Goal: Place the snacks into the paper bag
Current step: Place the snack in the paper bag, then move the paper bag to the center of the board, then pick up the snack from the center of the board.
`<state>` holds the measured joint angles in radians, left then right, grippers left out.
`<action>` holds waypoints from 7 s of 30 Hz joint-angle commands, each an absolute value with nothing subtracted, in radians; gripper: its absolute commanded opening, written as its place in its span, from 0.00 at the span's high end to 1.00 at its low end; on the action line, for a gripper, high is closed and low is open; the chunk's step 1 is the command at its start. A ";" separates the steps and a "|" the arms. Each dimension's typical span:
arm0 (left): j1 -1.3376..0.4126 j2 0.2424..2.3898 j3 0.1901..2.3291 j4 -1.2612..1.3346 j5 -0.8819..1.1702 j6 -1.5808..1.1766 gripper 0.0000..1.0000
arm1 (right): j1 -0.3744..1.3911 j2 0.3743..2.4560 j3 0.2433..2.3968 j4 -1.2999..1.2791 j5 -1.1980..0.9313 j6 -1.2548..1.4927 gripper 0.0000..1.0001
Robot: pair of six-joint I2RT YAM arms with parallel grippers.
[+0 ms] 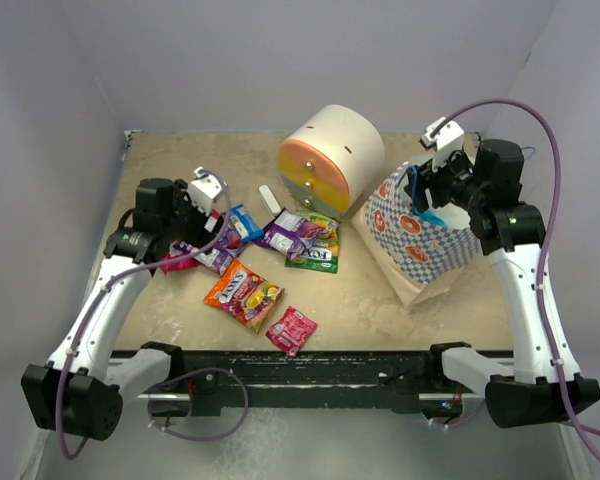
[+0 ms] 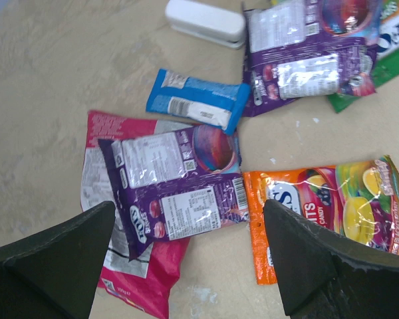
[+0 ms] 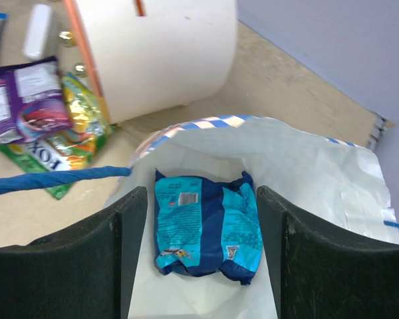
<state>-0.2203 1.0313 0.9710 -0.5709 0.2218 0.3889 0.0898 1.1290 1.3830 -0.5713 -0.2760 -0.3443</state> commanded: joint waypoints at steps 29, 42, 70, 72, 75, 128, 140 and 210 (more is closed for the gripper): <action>0.001 1.189 1.091 -0.577 0.434 0.370 0.09 | 0.095 1.035 1.272 -0.551 -0.144 -0.359 0.32; 0.000 1.150 1.048 -0.549 0.448 0.358 0.08 | 0.095 0.838 1.383 -0.795 -0.247 -0.356 0.29; 0.001 1.111 1.046 -0.550 0.457 0.371 0.07 | -0.039 1.514 1.822 -0.886 -0.239 -0.718 0.18; 0.000 1.110 1.046 -0.551 0.459 0.373 0.07 | -0.047 1.568 1.881 -0.934 -0.249 -0.749 0.17; 0.002 1.111 1.044 -0.548 0.458 0.374 0.07 | -0.054 1.632 1.936 -0.978 -0.275 -0.780 0.17; 0.000 1.132 1.032 -0.535 0.442 0.410 0.05 | -0.256 1.899 2.169 -0.962 -0.143 -0.427 1.00; 0.003 1.261 1.088 -0.586 0.356 0.431 0.07 | -0.256 1.818 2.026 -0.920 -0.159 -0.446 0.72; -0.082 1.236 1.489 -0.970 0.873 0.635 1.00 | 0.044 1.328 1.979 -0.667 -0.951 -0.196 0.38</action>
